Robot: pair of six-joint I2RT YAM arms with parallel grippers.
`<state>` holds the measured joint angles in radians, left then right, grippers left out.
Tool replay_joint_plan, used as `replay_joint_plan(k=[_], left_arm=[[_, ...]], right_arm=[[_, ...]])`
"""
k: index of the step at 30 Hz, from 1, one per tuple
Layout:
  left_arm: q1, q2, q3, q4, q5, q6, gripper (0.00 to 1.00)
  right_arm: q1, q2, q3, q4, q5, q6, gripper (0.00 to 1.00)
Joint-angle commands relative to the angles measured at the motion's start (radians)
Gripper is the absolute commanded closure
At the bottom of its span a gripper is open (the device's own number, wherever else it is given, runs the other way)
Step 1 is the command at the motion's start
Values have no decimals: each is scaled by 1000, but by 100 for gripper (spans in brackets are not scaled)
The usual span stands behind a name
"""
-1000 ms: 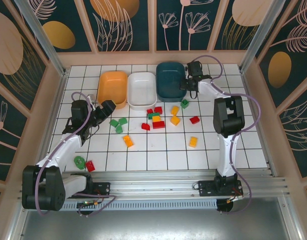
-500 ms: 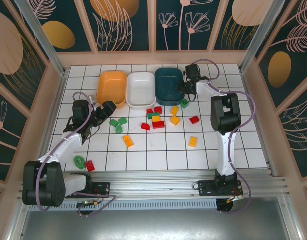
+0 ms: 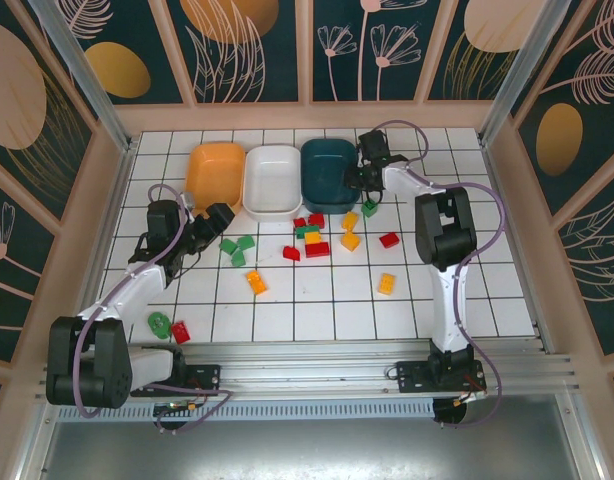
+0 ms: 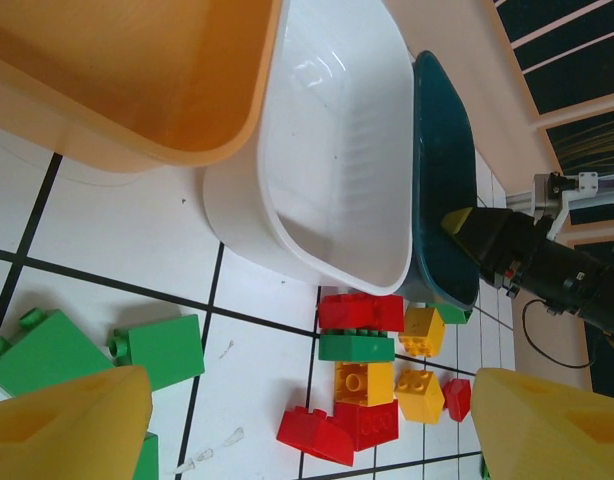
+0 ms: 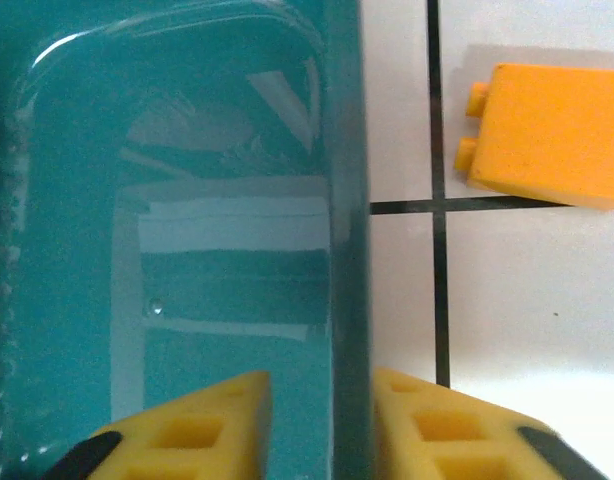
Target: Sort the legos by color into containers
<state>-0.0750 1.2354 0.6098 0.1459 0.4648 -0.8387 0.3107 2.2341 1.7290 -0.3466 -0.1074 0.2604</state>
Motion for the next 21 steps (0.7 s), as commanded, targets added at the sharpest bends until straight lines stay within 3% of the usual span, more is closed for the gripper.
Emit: replay_joint_plan(k=[1, 7, 10, 14, 21], left_arm=[[-6, 1, 31, 12, 21, 23, 16], [-6, -14, 53, -5, 33, 42, 15], [-6, -10, 70, -22, 49, 49, 15], [-6, -13, 74, -23, 44, 45, 15], [-6, -7, 84, -24, 43, 31, 14]], right_arm=[[0, -66, 8, 5, 2, 16, 62], [-63, -166, -50, 57, -6, 20, 49], [-117, -182, -71, 79, -17, 35, 47], [-163, -117, -20, 48, 23, 43, 46], [-155, 52, 144, -37, 86, 24, 41]])
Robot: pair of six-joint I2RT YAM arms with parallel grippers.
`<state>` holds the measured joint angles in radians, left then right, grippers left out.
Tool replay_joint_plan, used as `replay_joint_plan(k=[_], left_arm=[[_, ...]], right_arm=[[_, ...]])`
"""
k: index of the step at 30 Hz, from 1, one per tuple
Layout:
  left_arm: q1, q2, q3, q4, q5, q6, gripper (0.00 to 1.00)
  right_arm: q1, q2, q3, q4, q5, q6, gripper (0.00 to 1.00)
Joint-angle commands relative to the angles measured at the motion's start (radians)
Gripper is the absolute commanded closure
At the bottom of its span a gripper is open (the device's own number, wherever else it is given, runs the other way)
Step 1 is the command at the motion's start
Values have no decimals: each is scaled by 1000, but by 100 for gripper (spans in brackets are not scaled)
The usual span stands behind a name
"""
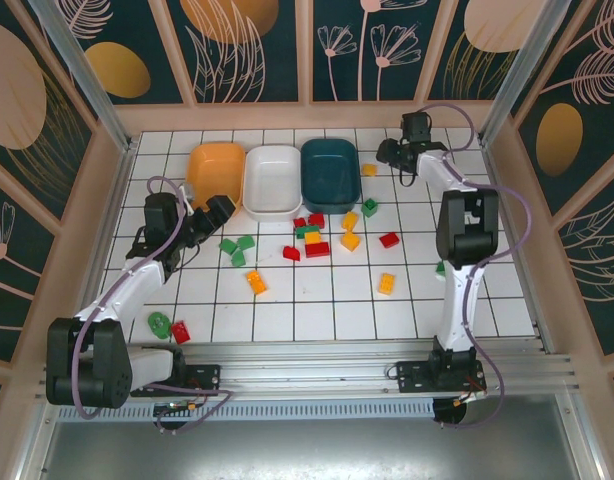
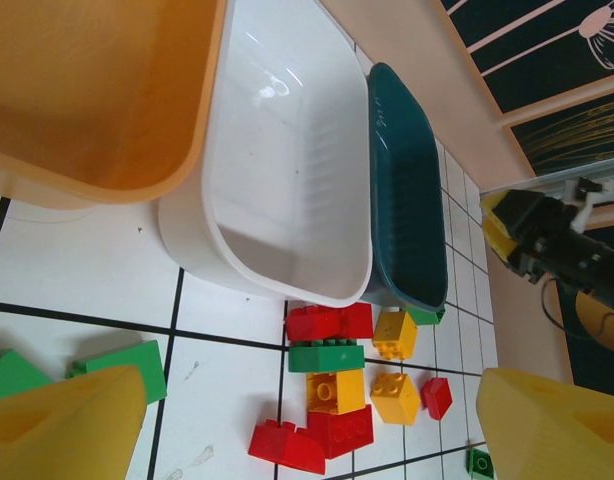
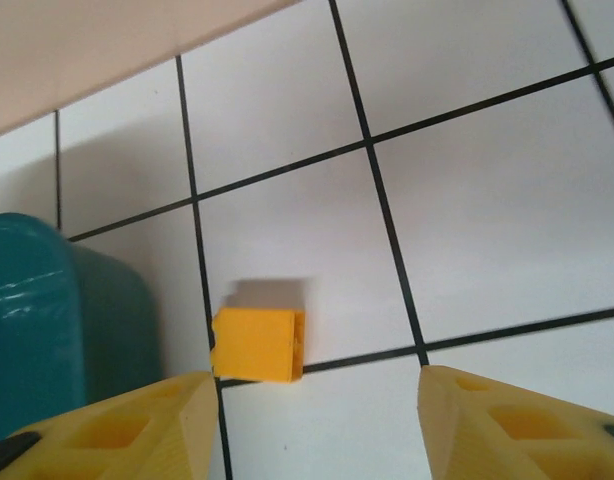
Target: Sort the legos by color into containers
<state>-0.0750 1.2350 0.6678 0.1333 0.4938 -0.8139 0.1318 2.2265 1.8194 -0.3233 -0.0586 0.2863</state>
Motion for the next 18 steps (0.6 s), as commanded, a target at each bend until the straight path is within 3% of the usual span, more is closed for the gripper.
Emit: replay_joint_plan(k=[1, 12, 18], left_arm=[[-6, -7, 26, -9, 15, 1, 14], [-6, -11, 22, -13, 16, -1, 13], [-6, -18, 13, -17, 17, 2, 12]], right_arm=[[28, 80, 71, -66, 41, -3, 39], [75, 209, 190, -90, 69, 2, 34], [83, 262, 241, -147, 212, 0, 37]])
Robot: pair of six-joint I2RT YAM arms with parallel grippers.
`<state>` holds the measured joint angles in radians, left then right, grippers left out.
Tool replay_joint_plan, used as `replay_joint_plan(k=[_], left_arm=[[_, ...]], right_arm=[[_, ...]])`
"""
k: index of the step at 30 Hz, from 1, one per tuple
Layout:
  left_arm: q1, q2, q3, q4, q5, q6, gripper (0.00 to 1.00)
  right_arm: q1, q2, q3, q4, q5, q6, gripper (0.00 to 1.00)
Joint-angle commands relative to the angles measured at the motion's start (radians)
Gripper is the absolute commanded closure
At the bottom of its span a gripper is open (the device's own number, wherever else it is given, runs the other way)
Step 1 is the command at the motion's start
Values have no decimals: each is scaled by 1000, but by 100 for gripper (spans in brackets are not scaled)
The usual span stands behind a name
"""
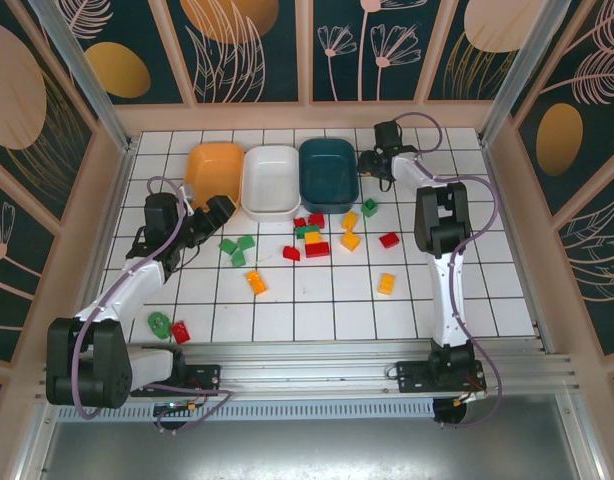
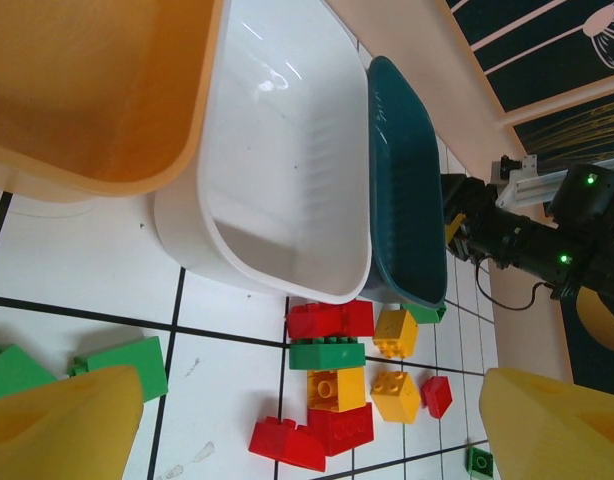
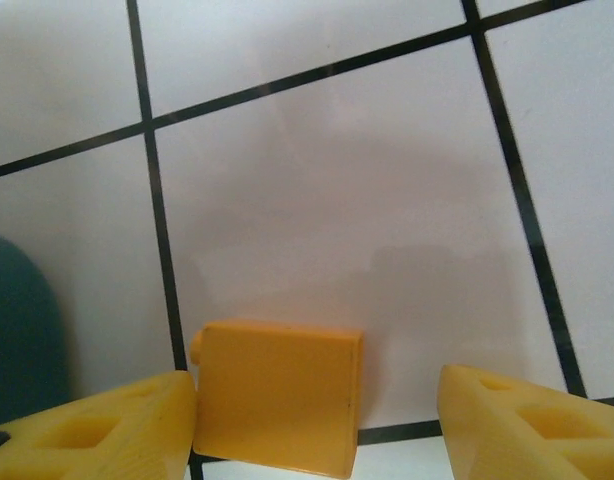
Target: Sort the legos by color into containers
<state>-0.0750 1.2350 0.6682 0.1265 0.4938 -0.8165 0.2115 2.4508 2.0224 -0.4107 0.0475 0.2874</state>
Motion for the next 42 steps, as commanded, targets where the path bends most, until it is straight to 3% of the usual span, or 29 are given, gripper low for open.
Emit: replay_joint_plan(k=[1, 5, 9, 15, 19, 30, 42], left_arm=[[-6, -20, 9, -9, 15, 4, 12], [-6, -19, 4, -5, 22, 3, 12], [-6, -20, -8, 9, 18, -3, 12], [-6, -16, -22, 34, 23, -15, 12], [-6, -11, -19, 47, 38, -23, 12], [-7, -4, -30, 45, 37, -19, 12], [-8, 4, -43, 63, 34, -21, 12]], right_arm=[[4, 42, 39, -66, 118, -7, 38], [2, 24, 5, -73, 159, -16, 44], [-18, -40, -83, -27, 94, -11, 47], [-26, -138, -152, 49, -28, 17, 38], [-18, -136, -106, 28, 29, 40, 36], [-15, -33, -59, -5, 1, 37, 34], [-14, -10, -67, -20, 23, 16, 43]])
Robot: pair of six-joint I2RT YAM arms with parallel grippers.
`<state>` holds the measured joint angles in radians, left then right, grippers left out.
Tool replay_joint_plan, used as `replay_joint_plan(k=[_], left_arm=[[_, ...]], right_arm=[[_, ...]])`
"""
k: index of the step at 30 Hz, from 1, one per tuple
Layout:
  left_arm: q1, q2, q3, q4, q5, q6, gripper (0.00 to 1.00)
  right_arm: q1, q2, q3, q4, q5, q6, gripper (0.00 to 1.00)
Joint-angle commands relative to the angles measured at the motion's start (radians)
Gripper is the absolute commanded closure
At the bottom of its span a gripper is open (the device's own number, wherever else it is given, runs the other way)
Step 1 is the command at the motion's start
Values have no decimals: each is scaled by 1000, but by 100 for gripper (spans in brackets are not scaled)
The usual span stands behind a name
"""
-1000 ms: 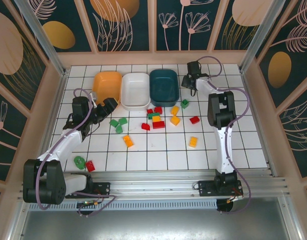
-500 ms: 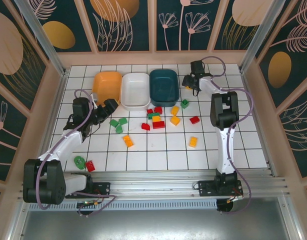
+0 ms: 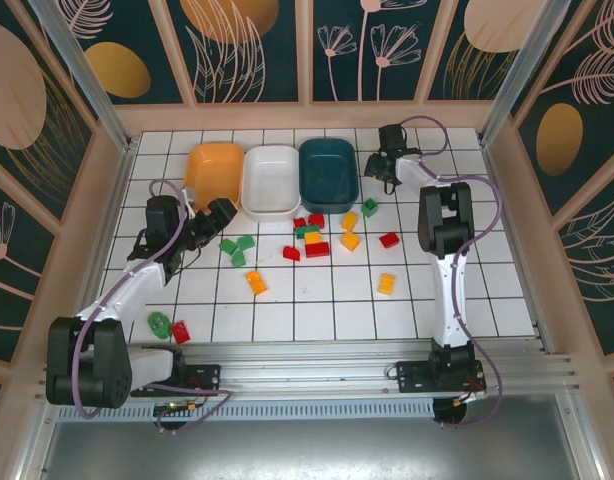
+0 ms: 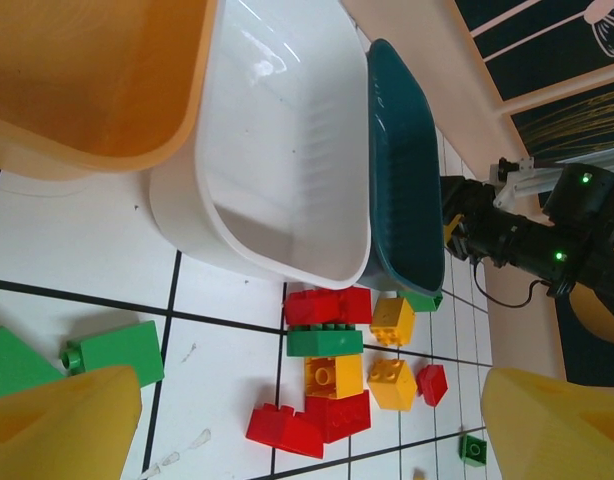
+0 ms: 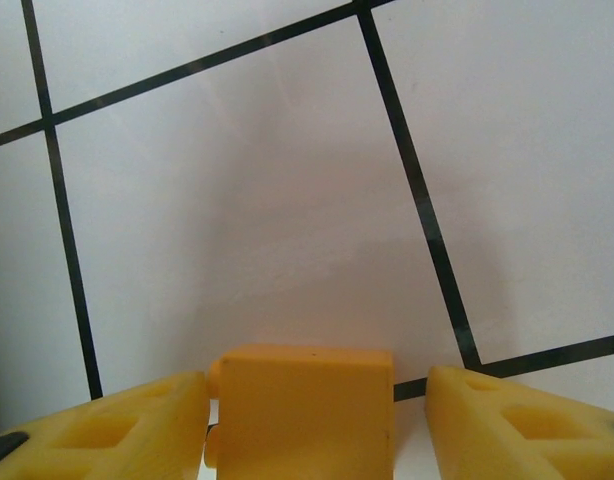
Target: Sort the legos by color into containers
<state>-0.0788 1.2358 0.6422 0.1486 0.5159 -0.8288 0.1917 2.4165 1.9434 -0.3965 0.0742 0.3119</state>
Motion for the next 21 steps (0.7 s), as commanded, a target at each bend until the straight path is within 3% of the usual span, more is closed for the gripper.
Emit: replay_joint_plan(k=[1, 8, 21], left_arm=[[-3, 2, -19, 42, 15, -11, 12], [-3, -9, -37, 43, 9, 1, 11], [-3, 14, -67, 92, -24, -7, 11]], right_arm=[[5, 23, 12, -34, -17, -10, 44], [7, -15, -24, -20, -8, -18, 63], [27, -261, -188, 60, 82, -16, 67]])
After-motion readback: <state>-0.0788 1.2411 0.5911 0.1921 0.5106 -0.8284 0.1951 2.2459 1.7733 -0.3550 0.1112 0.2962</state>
